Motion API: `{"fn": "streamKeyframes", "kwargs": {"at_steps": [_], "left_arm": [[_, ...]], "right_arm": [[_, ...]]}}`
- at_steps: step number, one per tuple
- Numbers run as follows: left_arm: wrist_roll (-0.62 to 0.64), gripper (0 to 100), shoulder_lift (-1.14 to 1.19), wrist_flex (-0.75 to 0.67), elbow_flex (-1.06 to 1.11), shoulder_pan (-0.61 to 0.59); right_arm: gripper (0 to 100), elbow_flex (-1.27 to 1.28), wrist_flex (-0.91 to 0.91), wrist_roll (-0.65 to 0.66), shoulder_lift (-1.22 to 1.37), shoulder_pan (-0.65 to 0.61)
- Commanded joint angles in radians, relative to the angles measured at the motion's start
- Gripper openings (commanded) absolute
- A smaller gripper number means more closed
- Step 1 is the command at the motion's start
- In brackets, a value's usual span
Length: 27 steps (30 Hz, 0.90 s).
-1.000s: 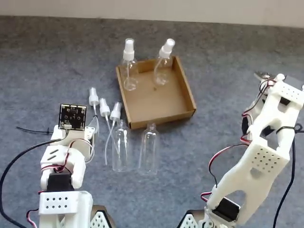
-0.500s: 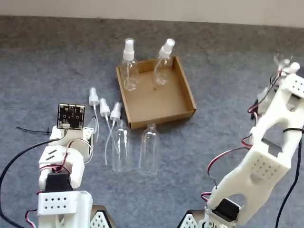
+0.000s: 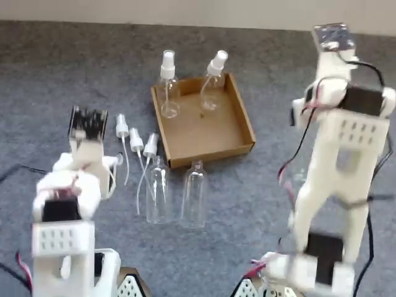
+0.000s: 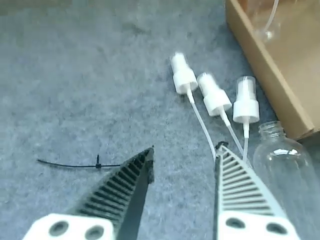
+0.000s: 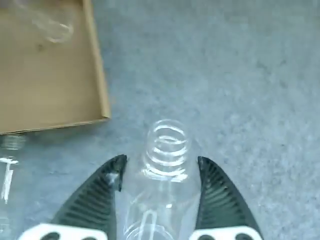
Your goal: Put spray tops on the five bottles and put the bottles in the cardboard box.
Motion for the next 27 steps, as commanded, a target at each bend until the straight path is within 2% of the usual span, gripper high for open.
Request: {"fn": "streamKeyframes", "kwargs": {"at_steps": [1, 7, 13, 21, 27], "left_arm": [[-0.011, 19, 0.337, 0.123, -0.377, -0.005], [-0.011, 19, 0.714, 0.212, -0.782, -0.005], [-0.005, 19, 1.109, 0.249, -1.095, -0.002], [0.081, 19, 1.498, 0.252, -1.406, -0.002], [0.127, 19, 1.705, 0.252, -1.546, -0.002]], "right_arm": [[3.3, 0.297, -0.156, -0.015, -0.305, -0.110], [3.3, 0.794, -0.363, -0.015, -0.707, -0.222], [3.3, 1.136, -0.407, -0.023, -1.047, -0.312], [3.3, 1.369, -0.407, -0.097, -1.337, -0.441], [3.3, 1.472, -0.407, -0.129, -1.518, -0.453]]}}
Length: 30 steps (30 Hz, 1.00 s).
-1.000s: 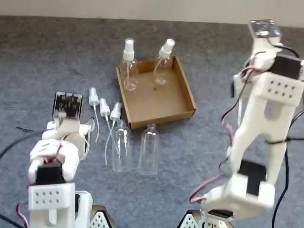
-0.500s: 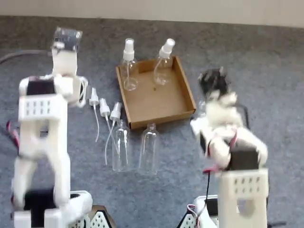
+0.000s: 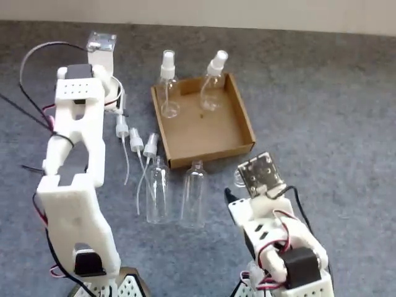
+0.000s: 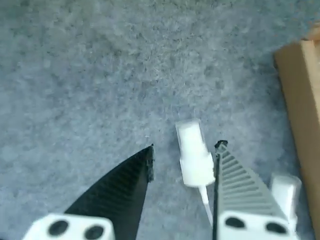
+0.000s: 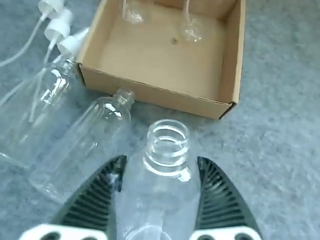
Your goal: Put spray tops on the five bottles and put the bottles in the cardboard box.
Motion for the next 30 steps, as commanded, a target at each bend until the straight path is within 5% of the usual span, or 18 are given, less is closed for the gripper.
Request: {"fn": "streamKeyframes", "kwargs": {"at_steps": [1, 19, 30], "left_arm": [[0.048, 19, 0.101, 0.008, -0.137, 0.001], [0.094, 9, 0.239, 0.058, -0.197, 0.012], [0.048, 6, -0.016, 0.413, -0.588, -0.031]], "right_arm": [[3.3, 0.018, -0.027, -0.011, -0.079, -0.012], [3.3, 0.016, -0.028, -0.009, 0.047, -0.013], [0.5, 0.016, -0.097, 0.216, 0.051, 0.019]]}}
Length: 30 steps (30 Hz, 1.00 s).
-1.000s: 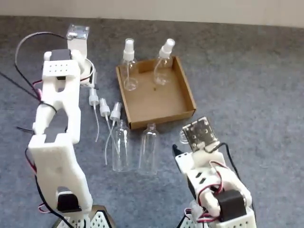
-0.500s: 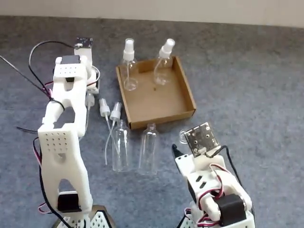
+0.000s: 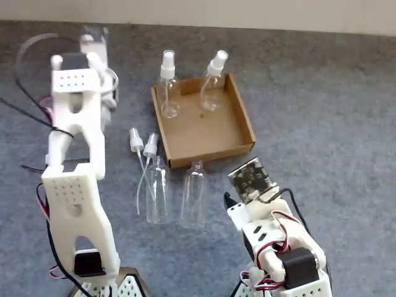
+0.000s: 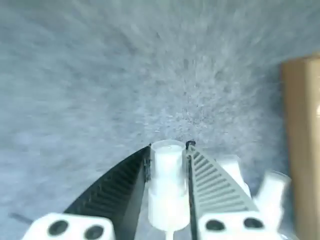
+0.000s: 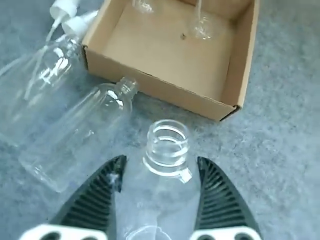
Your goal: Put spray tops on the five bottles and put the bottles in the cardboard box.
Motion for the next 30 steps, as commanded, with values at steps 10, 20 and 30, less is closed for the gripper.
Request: {"fn": "streamKeyframes", "kwargs": {"at_steps": [10, 20, 30], "left_arm": [[-0.009, 5, -0.607, 0.201, -0.013, 0.074], [-0.002, 5, -1.133, 0.097, 0.418, 0.312], [0.069, 5, -1.357, -0.199, 0.642, 0.446]], "right_arm": [[0.4, -0.030, -0.209, -0.011, 0.082, 0.056], [0.4, -0.338, -0.420, -0.253, 0.590, -0.196], [0.5, -0.317, -0.584, -0.272, 0.742, -0.374]]}}
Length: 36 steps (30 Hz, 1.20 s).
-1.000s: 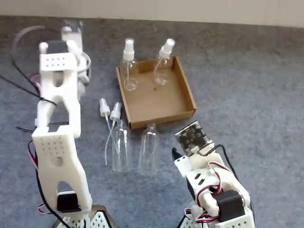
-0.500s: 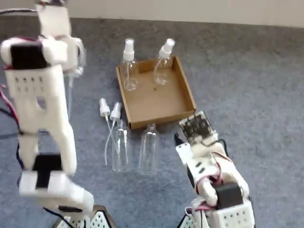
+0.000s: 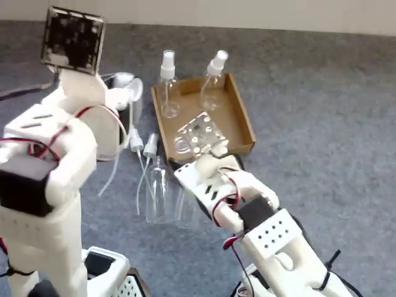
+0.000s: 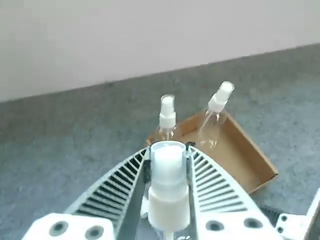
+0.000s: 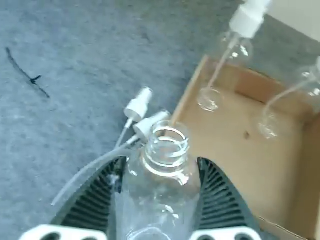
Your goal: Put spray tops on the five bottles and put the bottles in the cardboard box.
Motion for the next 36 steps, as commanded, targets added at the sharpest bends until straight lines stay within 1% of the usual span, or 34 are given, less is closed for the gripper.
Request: {"fn": "streamKeyframes", "kwargs": {"at_steps": [1, 4, 10, 14, 16, 20, 32, 36], "left_arm": [[0.009, 5, -0.077, -0.158, 0.104, 0.090], [0.009, 5, -0.114, -0.284, 0.189, 0.127], [0.009, 5, -0.185, -0.608, 0.351, 0.220], [0.009, 5, -0.193, -0.753, 0.409, 0.308], [0.009, 5, -0.193, -0.786, 0.427, 0.346], [0.009, 5, -0.199, -0.787, 0.478, 0.380], [0.006, 5, -0.193, -0.796, 0.510, 0.372], [0.008, 5, -0.191, -0.870, 0.552, 0.332]], "right_arm": [[0.5, -0.012, -0.004, -0.048, -0.019, -0.047], [0.5, 0.058, -0.015, -0.146, -0.114, -0.058], [0.4, 0.269, -0.157, -0.133, -0.346, -0.061], [0.4, 0.355, -0.171, -0.133, -0.417, -0.059], [0.4, 0.366, -0.171, -0.133, -0.421, -0.056], [0.4, 0.366, -0.171, -0.133, -0.424, -0.053], [0.4, 0.366, -0.171, -0.133, -0.426, -0.053], [0.4, 0.366, -0.171, -0.133, -0.426, -0.053]]}}
